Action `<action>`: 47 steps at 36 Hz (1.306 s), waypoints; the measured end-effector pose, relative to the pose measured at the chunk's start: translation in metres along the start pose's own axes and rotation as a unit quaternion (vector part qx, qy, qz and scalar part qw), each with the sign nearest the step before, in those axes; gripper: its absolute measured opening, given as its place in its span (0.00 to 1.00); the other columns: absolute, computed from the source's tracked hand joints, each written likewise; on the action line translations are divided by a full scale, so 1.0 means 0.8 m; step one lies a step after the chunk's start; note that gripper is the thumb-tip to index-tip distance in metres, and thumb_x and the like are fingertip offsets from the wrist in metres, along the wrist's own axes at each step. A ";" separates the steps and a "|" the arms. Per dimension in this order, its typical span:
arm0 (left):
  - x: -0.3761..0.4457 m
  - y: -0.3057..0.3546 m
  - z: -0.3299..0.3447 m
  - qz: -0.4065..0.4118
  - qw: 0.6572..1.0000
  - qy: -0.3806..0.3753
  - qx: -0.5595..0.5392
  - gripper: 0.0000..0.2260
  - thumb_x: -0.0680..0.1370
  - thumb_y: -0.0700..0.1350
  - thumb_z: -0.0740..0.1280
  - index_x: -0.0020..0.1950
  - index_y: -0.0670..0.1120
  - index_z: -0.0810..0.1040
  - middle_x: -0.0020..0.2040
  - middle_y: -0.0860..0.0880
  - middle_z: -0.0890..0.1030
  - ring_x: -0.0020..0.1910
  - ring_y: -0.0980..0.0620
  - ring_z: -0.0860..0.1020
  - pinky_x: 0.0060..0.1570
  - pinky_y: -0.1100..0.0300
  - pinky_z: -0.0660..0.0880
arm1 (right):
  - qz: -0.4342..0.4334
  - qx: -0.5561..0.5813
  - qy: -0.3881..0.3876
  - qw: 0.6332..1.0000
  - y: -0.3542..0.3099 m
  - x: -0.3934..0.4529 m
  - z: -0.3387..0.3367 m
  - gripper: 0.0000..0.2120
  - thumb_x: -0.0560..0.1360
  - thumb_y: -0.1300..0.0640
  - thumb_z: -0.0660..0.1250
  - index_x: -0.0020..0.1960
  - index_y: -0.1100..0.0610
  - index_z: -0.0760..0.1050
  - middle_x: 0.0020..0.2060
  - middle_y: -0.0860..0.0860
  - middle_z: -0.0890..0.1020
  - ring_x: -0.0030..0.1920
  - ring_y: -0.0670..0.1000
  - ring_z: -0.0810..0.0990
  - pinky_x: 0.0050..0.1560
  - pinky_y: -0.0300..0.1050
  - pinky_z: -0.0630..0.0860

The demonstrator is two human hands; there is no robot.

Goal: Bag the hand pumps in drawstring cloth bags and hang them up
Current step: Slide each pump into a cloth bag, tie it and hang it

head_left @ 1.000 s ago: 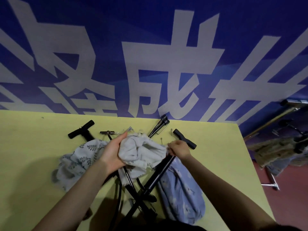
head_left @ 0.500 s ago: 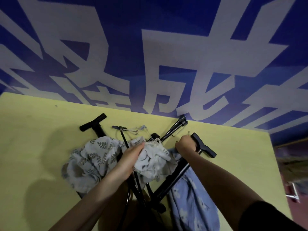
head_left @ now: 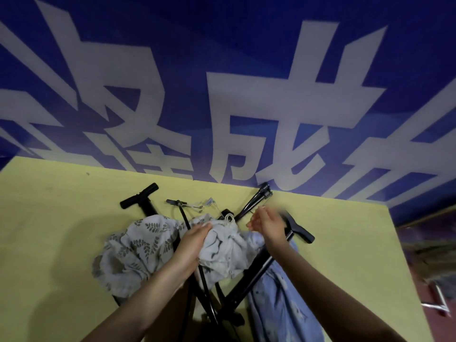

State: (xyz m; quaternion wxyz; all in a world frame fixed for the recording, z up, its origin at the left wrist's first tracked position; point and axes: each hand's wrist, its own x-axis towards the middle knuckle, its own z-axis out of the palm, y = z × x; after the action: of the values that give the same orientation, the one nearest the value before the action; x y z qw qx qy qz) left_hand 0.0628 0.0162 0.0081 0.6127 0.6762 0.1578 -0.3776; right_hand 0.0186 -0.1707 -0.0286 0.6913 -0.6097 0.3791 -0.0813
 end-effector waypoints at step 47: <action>-0.212 -0.072 -0.006 0.114 0.982 -0.115 -0.093 0.10 0.82 0.44 0.59 0.54 0.44 0.79 0.50 0.43 0.85 0.48 0.47 0.84 0.46 0.56 0.81 | -0.328 -0.457 -0.202 0.802 0.041 -0.234 -0.096 0.17 0.81 0.46 0.56 0.37 0.52 0.68 0.29 0.48 0.70 0.32 0.49 0.71 0.34 0.44 0.64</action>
State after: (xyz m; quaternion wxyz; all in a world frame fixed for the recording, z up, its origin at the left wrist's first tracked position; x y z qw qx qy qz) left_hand -0.0873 0.0748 0.0864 0.7261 0.5816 0.0432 -0.3641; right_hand -0.1719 -0.1153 0.0233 0.3259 -0.9454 0.0015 0.0043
